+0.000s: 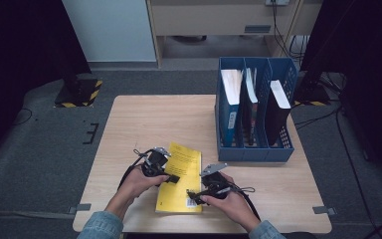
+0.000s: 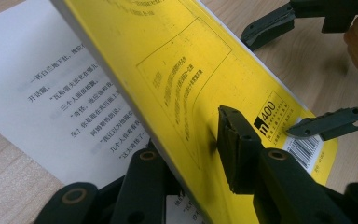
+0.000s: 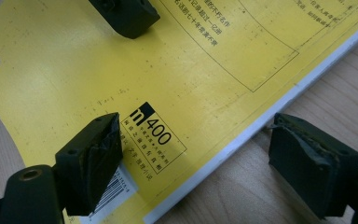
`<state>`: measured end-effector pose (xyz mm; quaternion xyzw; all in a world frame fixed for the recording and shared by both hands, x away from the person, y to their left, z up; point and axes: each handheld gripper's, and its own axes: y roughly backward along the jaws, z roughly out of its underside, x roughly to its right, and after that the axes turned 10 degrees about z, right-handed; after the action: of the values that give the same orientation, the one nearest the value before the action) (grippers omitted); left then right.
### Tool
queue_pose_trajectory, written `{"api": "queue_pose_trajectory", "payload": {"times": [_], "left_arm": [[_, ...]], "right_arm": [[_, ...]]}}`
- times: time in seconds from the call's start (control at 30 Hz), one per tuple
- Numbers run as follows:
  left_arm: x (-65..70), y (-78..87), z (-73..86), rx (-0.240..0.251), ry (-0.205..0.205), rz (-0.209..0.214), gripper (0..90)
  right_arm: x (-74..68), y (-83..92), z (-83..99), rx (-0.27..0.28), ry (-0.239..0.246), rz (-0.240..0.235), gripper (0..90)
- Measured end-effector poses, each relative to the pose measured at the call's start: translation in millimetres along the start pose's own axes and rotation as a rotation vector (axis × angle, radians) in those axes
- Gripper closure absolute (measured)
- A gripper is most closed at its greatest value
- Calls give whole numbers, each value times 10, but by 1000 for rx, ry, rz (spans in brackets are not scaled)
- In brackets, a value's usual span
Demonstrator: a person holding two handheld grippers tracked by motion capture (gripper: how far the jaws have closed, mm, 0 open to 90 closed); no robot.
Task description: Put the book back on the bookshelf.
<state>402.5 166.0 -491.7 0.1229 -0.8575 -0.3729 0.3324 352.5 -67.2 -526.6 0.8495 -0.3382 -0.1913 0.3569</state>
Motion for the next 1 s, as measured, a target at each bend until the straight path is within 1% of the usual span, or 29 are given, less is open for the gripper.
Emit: {"api": "queue_pose_trajectory", "payload": {"times": [0.3,0.53,0.6,0.63,0.7,0.9,0.93,0.97,1.0], "left_arm": [[16,15,-18,-1,-14,0,753],[43,31,-28,7,-25,0,778],[47,40,-31,9,-29,6,784],[51,41,-29,16,-30,6,786],[58,53,-24,22,-38,6,790],[77,106,-12,41,-49,10,812],[80,118,-10,44,-49,10,815],[84,126,-9,47,-51,9,818],[91,132,-6,50,-54,9,819]], "right_arm": [[1,-9,-3,2,3,1,163],[6,-29,-19,0,4,4,110],[15,-41,-30,-6,18,-7,93],[13,-49,-37,-4,11,-8,77],[14,-62,-50,-16,34,-16,58],[92,-67,-71,-17,30,-55,65],[100,-68,-75,-17,19,-58,69],[112,-69,-80,-19,25,-62,69],[116,-74,-84,-17,19,-65,71]]}}
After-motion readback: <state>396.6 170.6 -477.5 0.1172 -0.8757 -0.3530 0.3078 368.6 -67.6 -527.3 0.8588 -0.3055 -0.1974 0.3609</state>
